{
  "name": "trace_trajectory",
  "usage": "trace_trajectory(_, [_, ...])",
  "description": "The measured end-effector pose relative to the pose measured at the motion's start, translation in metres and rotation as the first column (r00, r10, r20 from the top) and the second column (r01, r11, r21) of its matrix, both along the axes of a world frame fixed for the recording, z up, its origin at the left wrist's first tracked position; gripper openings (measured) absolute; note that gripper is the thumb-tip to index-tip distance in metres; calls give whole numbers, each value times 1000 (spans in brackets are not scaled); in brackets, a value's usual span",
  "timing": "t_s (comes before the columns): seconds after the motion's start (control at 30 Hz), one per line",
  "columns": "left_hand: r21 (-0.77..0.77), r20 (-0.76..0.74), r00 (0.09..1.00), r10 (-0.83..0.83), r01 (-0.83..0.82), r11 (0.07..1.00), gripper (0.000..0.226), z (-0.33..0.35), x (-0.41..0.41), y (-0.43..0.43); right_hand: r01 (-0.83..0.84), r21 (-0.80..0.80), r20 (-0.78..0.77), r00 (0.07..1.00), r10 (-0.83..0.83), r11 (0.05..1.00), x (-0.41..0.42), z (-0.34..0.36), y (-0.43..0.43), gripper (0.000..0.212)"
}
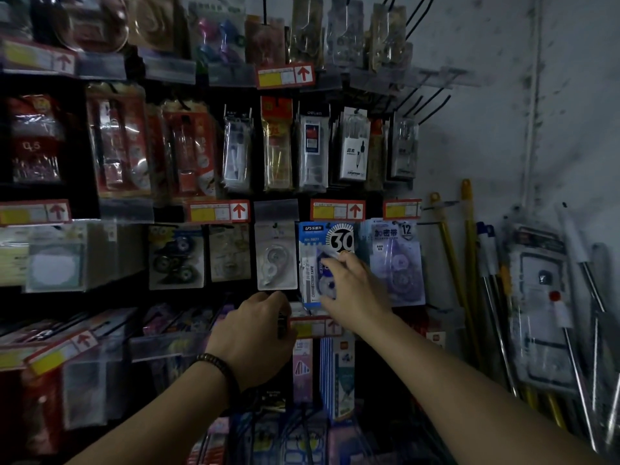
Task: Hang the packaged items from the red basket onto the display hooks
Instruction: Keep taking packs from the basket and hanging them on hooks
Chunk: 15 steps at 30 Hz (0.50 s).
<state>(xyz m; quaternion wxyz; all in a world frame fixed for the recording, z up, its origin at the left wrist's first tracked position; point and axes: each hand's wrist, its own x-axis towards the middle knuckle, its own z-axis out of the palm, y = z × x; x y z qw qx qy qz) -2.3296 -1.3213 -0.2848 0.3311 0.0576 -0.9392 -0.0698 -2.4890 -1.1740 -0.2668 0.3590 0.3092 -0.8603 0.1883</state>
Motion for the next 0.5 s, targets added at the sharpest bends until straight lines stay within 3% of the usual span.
trace_trajectory(0.1, [-12,32,999,0,0,1000,21,-8,7,-6,11,-15,48,999,-10,1000,7,-6,0,62])
trace_trajectory(0.27, [-6,89,996,26,-26,1000,20,-30,30,-20,-74,-63,-25,997,73,995,30,-27,7,34])
trace_trajectory(0.4, [46,127,991,36,-42,998,25,-71,58,-35,-155,-59,-33,988,153,986,61,-60,7,29])
trace_trajectory(0.5, [106,161,987,28,-46,993,25,-117,88,-49,-203,-31,42,978,204,979,87,-99,5,25])
